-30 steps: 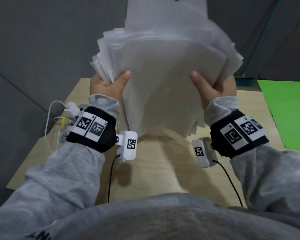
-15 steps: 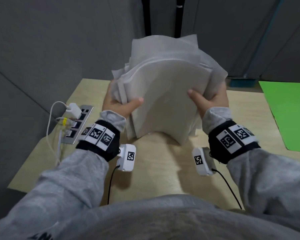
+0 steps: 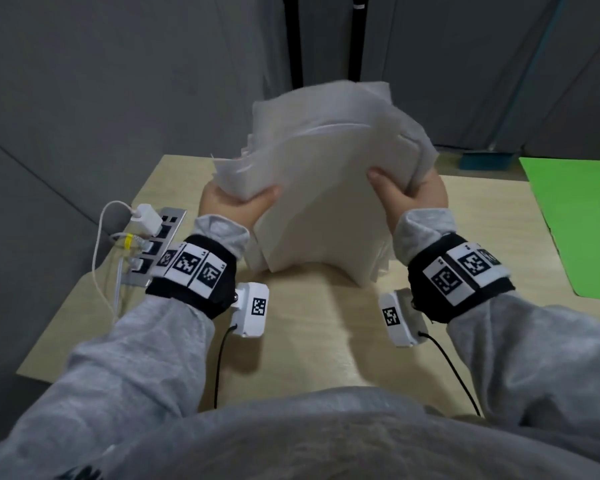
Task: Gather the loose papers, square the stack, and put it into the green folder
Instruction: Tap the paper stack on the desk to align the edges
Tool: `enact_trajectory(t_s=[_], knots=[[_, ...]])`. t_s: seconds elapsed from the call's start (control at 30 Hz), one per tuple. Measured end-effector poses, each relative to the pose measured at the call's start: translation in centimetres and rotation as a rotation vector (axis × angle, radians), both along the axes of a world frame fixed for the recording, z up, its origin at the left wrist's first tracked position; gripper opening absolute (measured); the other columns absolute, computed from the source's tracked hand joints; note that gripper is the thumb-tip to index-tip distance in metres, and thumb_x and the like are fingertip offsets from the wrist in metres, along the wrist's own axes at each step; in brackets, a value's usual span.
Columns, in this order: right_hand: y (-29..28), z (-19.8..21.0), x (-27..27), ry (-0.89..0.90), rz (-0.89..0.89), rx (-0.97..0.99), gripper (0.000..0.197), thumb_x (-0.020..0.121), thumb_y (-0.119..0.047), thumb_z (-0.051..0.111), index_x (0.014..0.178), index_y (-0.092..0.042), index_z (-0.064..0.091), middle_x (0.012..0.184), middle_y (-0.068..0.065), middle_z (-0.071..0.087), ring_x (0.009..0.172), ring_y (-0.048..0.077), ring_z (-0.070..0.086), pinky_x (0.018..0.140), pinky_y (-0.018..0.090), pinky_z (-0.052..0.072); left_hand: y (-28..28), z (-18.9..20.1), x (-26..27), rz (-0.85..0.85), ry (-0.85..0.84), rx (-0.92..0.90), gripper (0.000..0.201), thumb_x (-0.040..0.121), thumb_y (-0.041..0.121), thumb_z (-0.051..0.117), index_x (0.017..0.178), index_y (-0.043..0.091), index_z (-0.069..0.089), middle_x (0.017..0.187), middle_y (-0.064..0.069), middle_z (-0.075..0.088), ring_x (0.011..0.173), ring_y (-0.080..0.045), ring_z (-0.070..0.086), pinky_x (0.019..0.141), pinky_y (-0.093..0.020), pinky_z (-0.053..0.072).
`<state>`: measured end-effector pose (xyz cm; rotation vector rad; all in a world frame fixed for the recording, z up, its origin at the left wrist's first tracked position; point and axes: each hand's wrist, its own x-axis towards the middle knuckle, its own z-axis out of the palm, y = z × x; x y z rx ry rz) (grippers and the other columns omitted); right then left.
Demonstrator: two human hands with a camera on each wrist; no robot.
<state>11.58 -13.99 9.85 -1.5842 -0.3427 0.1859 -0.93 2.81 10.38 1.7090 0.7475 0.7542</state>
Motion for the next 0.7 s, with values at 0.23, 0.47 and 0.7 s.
enact_trajectory(t_s=[0.23, 0.47, 0.7], knots=[[-0.9, 1.4, 0.0, -0.18, 0.022, 0.241, 0.052, 0.08, -0.012, 0.073, 0.123, -0.022, 0.045, 0.102, -0.015, 0.06, 0.09, -0.003, 0.064, 0.081, 0.025, 0.055, 1.3, 0.8, -0.5, 0.026, -0.105, 0.001, 0.039, 0.067, 0.013, 0.082, 0.101, 0.01, 0.062, 0.084, 0.01, 0.065, 0.068, 0.01, 0.064, 0.062, -0.01, 0.05], [-0.3, 2.8, -0.9, -0.232, -0.069, 0.295, 0.036, 0.08, -0.01, 0.071, 0.103, -0.034, 0.058, 0.088, -0.016, 0.067, 0.083, -0.004, 0.063, 0.077, 0.022, 0.053, -0.1, 2.1, -0.5, 0.11, -0.074, 0.027, 0.031, 0.072, 0.025, 0.08, 0.094, 0.013, 0.062, 0.074, 0.015, 0.061, 0.065, 0.0, 0.063, 0.05, -0.002, 0.043], [-0.5, 3.2, -0.4, -0.315, 0.01, 0.253, 0.041, 0.083, -0.011, 0.069, 0.12, -0.012, 0.049, 0.102, -0.005, 0.059, 0.094, 0.003, 0.058, 0.079, 0.017, 0.048, 0.5, 2.5, -0.7, -0.11, -0.273, 0.1, 0.028, 0.069, 0.022, 0.075, 0.092, 0.029, 0.06, 0.081, 0.015, 0.067, 0.077, -0.005, 0.062, 0.069, -0.021, 0.052]])
